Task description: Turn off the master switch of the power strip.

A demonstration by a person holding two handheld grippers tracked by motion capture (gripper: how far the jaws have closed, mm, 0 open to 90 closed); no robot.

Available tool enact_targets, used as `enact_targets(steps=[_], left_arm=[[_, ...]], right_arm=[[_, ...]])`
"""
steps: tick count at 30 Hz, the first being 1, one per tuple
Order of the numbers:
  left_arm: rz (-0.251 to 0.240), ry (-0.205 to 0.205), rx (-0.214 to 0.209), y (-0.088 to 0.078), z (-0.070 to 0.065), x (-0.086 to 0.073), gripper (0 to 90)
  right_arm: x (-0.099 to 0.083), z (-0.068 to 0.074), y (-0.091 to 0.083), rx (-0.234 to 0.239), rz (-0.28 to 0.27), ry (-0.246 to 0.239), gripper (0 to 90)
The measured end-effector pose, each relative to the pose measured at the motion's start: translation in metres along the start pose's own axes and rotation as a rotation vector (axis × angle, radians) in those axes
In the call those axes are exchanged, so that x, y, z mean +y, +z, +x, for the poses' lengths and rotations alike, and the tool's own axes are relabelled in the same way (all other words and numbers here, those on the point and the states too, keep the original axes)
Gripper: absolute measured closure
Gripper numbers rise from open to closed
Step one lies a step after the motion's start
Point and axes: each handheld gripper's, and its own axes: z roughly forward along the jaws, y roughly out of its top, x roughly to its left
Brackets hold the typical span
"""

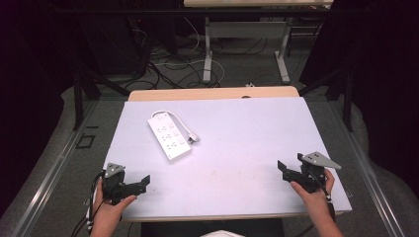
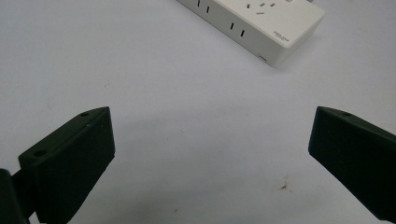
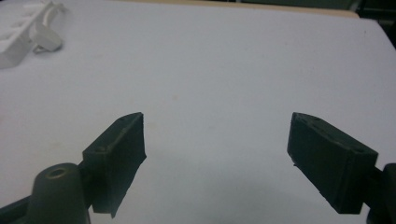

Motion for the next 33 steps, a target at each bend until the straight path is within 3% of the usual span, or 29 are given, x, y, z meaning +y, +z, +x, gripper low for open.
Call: enact_targets(steps=[3, 4, 6, 10, 18, 33], left_arm=[[0.000, -0.005, 0.003, 0.000, 0.000, -0.001, 0.4], [0.002, -0.005, 0.005, 0.000, 0.000, -0.001, 0.4], [-0.004, -0.011, 0.008, -0.001, 0.000, -0.001, 0.4], [-0.012, -0.013, 0.004, -0.001, -0.001, -0.001, 0.4], [-0.014, -0.017, 0.006, -0.001, -0.003, 0.001, 0.8], [-0.023, 0.023, 0.030, 0.003, -0.015, 0.017, 2.1]], right_arm=[[-0.007, -0.003, 0.005, -0.007, 0.030, 0.005, 18.5], [-0.008, -0.005, 0.006, -0.016, 0.032, -0.014, 18.5], [-0.010, -0.005, 0.007, -0.016, 0.017, -0.007, 18.5], [-0.011, -0.004, 0.006, 0.011, 0.043, -0.015, 18.6], [-0.012, -0.003, 0.008, 0.005, 0.025, -0.013, 18.6], [-0.013, -0.003, 0.010, 0.004, 0.043, -0.006, 18.8]])
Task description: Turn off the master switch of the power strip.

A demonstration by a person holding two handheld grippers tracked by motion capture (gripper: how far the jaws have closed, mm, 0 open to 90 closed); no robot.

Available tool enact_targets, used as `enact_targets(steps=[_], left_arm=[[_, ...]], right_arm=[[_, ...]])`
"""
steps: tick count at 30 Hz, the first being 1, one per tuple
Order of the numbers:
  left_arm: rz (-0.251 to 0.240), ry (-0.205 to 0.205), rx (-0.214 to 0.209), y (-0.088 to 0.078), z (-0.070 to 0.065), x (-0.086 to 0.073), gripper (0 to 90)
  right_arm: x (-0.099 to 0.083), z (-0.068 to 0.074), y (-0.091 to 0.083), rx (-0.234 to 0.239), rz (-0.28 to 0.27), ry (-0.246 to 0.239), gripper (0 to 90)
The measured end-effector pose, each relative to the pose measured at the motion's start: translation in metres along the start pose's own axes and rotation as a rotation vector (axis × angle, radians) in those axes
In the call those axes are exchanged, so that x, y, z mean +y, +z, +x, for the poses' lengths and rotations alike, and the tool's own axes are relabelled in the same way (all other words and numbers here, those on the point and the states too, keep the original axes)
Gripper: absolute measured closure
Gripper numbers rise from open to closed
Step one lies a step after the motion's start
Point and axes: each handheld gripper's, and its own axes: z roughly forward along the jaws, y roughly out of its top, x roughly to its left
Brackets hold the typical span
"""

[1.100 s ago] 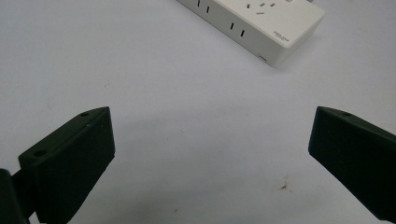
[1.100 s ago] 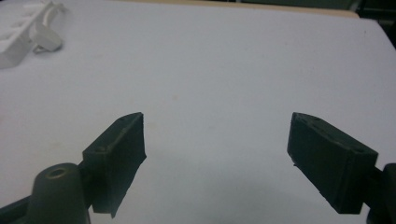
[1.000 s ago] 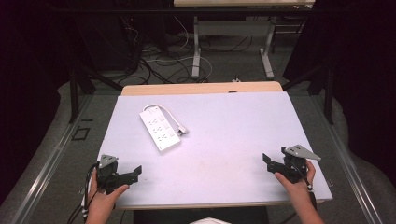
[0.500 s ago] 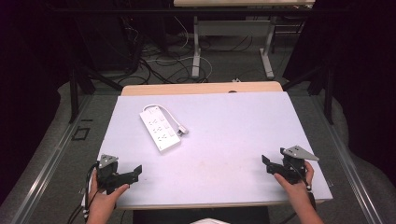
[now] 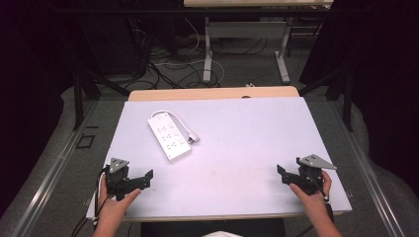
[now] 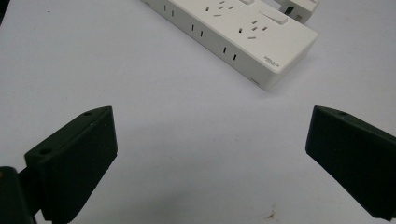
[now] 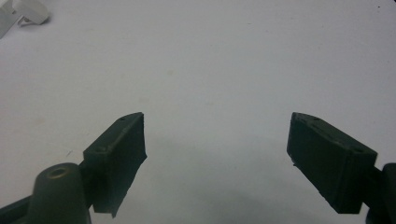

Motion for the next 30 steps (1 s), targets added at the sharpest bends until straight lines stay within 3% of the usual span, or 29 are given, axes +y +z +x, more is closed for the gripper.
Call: enact_targets(steps=[10, 19, 24, 30], left_arm=[[0.005, 0.005, 0.009, 0.001, -0.004, 0.014, 2.8], [0.014, -0.013, 0.009, 0.005, -0.005, 0.031, 3.1], [0.036, 0.003, 0.010, 0.007, -0.005, 0.043, 3.4], [0.031, -0.001, 0.015, 0.007, -0.006, 0.058, 4.2]], right_arm=[[0.000, -0.001, -0.001, -0.013, 0.014, 0.004, 20.1], [0.000, -0.005, -0.002, -0.052, 0.042, 0.021, 21.8], [-0.001, -0.008, -0.001, -0.058, 0.062, 0.024, 21.8], [-0.001, -0.007, 0.000, -0.065, 0.084, 0.026, 21.8]])
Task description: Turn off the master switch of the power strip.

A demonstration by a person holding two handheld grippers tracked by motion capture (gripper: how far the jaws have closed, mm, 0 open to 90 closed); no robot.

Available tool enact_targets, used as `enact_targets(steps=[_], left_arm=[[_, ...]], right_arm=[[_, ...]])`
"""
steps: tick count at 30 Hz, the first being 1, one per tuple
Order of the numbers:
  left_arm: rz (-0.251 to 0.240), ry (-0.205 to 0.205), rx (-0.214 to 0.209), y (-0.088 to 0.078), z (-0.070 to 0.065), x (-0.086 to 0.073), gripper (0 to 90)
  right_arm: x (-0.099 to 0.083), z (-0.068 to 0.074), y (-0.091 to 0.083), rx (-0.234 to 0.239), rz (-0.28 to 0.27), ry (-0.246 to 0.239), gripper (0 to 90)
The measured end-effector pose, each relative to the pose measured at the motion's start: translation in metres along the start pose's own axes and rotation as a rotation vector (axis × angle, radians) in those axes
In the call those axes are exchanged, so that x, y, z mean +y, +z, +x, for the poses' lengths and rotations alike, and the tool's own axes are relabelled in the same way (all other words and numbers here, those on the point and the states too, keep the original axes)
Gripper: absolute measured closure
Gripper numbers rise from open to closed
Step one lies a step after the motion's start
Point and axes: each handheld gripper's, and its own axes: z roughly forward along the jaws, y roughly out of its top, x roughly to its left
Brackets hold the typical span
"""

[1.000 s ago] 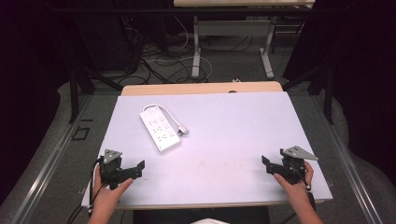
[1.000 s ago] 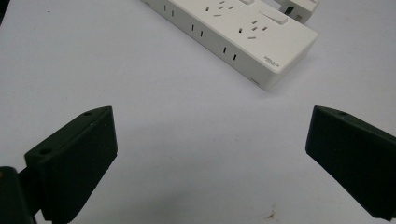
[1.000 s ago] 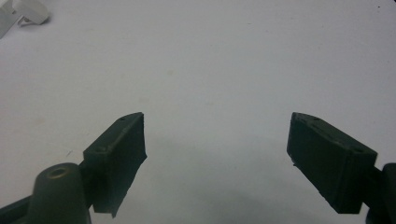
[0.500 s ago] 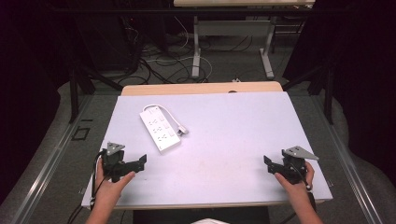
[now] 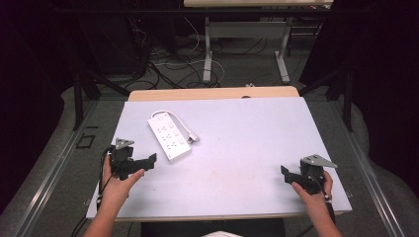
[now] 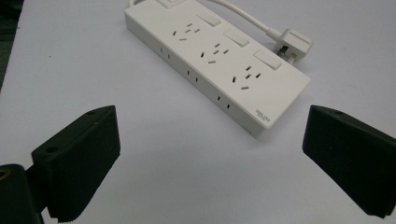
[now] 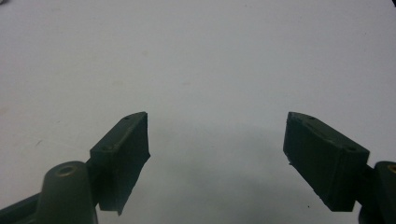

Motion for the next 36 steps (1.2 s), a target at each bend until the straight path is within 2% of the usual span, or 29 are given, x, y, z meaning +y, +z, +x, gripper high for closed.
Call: enact_targets(steps=[5, 13, 16, 17, 25, 27, 36], left_arm=[[0.016, 0.004, 0.000, -0.002, 0.000, 0.011, 4.8], [0.004, -0.005, -0.002, -0.002, 0.001, 0.024, 4.8], [0.010, 0.004, 0.000, -0.003, 0.001, 0.029, 4.8], [0.009, 0.004, 0.000, -0.003, 0.001, 0.031, 4.8], [-0.001, 0.006, -0.002, -0.001, 0.000, 0.046, 4.8], [0.010, 0.011, 0.001, -0.002, -0.001, 0.050, 4.8], [-0.012, -0.004, -0.014, 0.002, -0.005, 0.065, 4.8]], right_arm=[[0.000, 0.000, 0.001, -0.002, 0.001, -0.012, 21.8], [-0.001, 0.001, 0.001, -0.004, 0.006, -0.013, 21.8], [-0.001, 0.002, 0.003, -0.012, -0.016, -0.012, 21.8], [-0.001, 0.002, 0.001, -0.010, 0.002, -0.015, 21.8], [-0.001, 0.001, 0.001, -0.004, 0.005, -0.014, 21.8], [-0.001, 0.000, 0.002, -0.002, 0.005, -0.016, 21.8], [-0.002, 0.002, 0.003, -0.005, 0.002, -0.011, 21.8]])
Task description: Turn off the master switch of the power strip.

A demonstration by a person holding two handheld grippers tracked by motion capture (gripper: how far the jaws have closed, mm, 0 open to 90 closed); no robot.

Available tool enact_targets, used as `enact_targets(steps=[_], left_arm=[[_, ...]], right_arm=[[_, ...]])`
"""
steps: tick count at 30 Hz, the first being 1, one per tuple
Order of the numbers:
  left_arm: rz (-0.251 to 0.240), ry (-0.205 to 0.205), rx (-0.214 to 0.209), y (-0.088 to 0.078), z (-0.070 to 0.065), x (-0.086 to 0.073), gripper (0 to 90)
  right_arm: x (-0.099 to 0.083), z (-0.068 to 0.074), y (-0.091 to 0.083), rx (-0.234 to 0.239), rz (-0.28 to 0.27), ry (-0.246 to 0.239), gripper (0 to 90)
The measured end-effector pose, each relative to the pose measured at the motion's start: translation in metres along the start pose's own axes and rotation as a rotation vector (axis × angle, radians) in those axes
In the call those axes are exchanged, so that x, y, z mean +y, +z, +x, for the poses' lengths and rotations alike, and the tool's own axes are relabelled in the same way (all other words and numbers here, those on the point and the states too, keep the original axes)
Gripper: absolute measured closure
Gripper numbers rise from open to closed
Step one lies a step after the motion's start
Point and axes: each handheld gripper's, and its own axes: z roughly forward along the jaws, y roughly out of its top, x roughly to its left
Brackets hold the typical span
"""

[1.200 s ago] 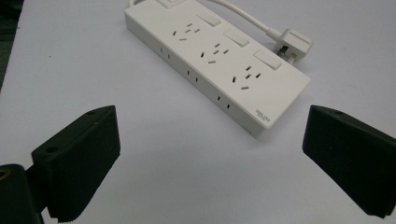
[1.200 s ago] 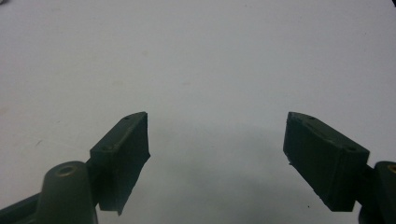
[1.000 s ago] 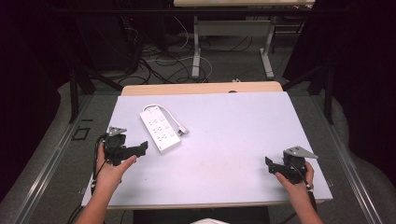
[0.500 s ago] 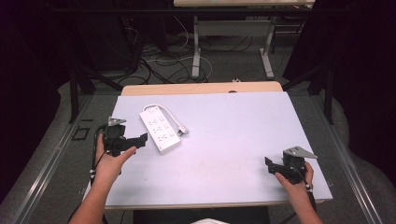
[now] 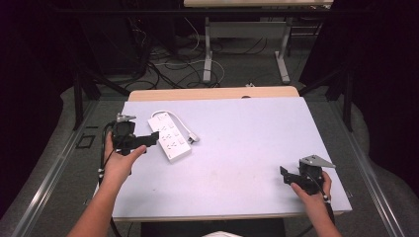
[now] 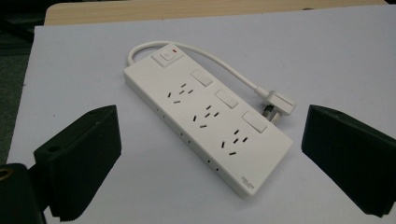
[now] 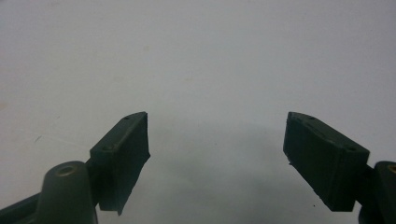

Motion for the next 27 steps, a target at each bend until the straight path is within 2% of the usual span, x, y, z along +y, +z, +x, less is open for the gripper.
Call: enact_targets(steps=[9, 12, 15, 20, 27], left_arm=[[0.002, -0.013, -0.015, 0.010, -0.003, 0.013, 4.8], [0.010, -0.006, -0.012, 0.013, -0.005, 0.018, 4.8], [0.025, -0.001, -0.007, 0.017, -0.007, 0.022, 5.3], [0.021, 0.005, 0.004, 0.025, -0.010, 0.027, 6.2], [0.047, 0.026, 0.025, 0.033, -0.013, 0.032, 12.0]], right_arm=[[0.000, 0.000, 0.000, 0.007, 0.007, -0.001, 21.8], [0.000, -0.001, 0.000, 0.008, 0.006, -0.005, 21.8], [0.000, -0.001, 0.000, 0.006, 0.008, -0.005, 21.8], [0.000, -0.001, 0.000, 0.008, 0.005, -0.005, 21.8], [0.000, -0.001, 0.000, 0.010, 0.008, -0.005, 21.8]])
